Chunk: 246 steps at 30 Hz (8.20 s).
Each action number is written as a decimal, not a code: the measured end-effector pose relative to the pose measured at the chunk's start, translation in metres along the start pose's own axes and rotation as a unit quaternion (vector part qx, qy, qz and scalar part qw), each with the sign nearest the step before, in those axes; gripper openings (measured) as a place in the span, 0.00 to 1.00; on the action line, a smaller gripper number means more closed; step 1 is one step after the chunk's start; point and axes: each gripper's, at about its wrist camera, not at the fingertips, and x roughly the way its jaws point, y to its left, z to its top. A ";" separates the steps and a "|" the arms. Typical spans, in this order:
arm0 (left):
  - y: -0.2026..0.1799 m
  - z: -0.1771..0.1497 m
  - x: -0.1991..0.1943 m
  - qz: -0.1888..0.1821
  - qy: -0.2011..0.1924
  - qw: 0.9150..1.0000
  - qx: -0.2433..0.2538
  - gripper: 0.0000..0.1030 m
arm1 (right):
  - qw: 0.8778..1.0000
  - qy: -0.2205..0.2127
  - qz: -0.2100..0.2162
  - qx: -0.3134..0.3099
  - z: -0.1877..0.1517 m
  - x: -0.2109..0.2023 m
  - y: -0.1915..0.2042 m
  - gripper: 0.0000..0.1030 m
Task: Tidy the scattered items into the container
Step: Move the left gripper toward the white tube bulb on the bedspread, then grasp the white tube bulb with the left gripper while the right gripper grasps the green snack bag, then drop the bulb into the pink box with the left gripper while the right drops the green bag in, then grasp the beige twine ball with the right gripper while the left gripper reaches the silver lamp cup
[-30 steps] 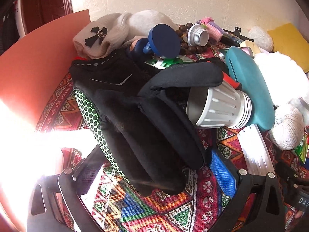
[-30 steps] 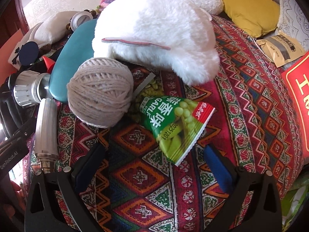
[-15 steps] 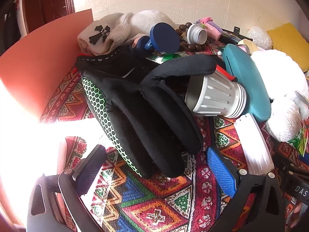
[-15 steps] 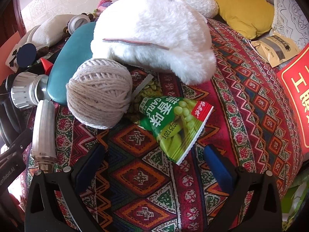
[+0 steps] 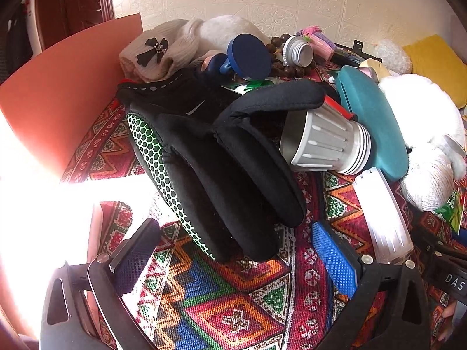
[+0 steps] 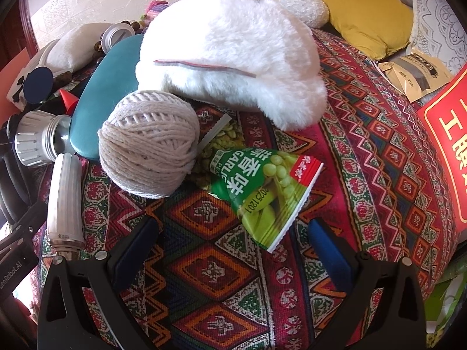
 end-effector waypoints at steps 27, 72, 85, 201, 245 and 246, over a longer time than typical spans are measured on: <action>-0.001 -0.001 -0.001 0.001 -0.001 1.000 -0.001 1.00 | 1.000 -0.001 0.000 0.000 0.002 0.001 -0.002 0.99; -0.008 -0.023 -0.027 -0.042 0.036 0.998 0.032 1.00 | 1.000 0.006 0.008 -0.004 0.002 0.000 0.002 0.99; -0.059 -0.004 -0.040 -0.124 0.025 0.991 0.035 1.00 | 0.994 0.030 0.060 0.082 0.009 -0.016 -0.045 0.99; 0.438 0.090 0.001 0.219 0.078 0.910 -0.345 1.00 | 0.879 0.227 0.370 -0.197 0.029 -0.058 0.366 0.46; 0.030 0.115 -0.028 -0.115 0.041 0.978 0.168 1.00 | 0.967 0.091 0.218 0.100 0.028 0.011 -0.053 0.60; 0.021 0.114 -0.029 -0.115 0.036 0.976 0.183 1.00 | 0.964 0.082 0.232 0.103 0.027 0.008 -0.055 0.59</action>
